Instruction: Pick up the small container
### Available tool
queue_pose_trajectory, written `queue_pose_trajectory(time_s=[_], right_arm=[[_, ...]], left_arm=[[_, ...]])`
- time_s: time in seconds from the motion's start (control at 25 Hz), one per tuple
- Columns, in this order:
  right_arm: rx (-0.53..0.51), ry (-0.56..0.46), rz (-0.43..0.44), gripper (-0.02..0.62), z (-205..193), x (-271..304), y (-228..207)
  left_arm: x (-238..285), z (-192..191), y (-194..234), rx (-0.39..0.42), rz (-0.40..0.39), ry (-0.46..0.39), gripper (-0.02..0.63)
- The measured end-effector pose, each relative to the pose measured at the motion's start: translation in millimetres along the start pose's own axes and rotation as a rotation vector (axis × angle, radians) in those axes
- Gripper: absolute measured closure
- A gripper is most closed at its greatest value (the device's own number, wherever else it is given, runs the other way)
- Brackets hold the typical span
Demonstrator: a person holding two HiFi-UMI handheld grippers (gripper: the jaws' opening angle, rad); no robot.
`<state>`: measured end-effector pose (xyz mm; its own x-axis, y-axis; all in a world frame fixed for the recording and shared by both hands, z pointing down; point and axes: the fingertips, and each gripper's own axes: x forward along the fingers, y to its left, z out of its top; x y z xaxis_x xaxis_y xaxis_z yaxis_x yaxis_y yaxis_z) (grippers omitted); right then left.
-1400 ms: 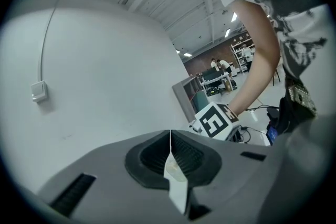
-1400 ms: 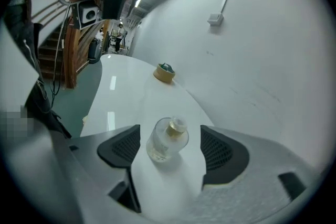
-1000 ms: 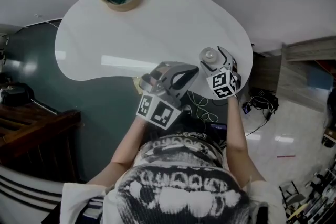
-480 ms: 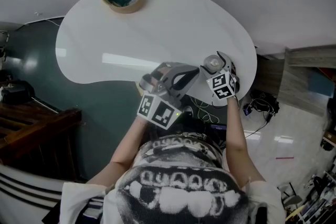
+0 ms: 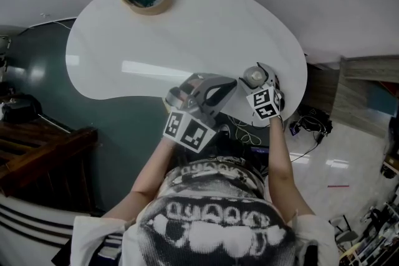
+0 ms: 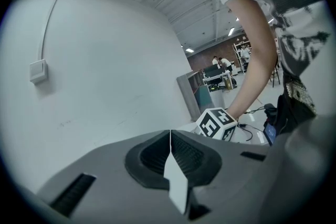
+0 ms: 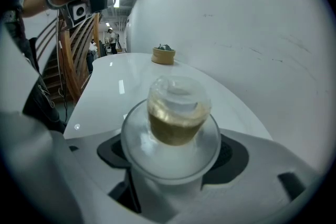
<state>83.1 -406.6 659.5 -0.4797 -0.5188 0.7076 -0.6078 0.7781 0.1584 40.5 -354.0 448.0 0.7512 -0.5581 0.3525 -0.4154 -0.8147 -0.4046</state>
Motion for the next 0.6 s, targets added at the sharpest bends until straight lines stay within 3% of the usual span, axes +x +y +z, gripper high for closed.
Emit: queue_pose_trajectory(time_s=[0.6], right_arm=[[0.021,-0.076,-0.027,0.249,20,-25,4]], left_arm=[[-7,5,-10,0.012,0.006,0.012,0.601]])
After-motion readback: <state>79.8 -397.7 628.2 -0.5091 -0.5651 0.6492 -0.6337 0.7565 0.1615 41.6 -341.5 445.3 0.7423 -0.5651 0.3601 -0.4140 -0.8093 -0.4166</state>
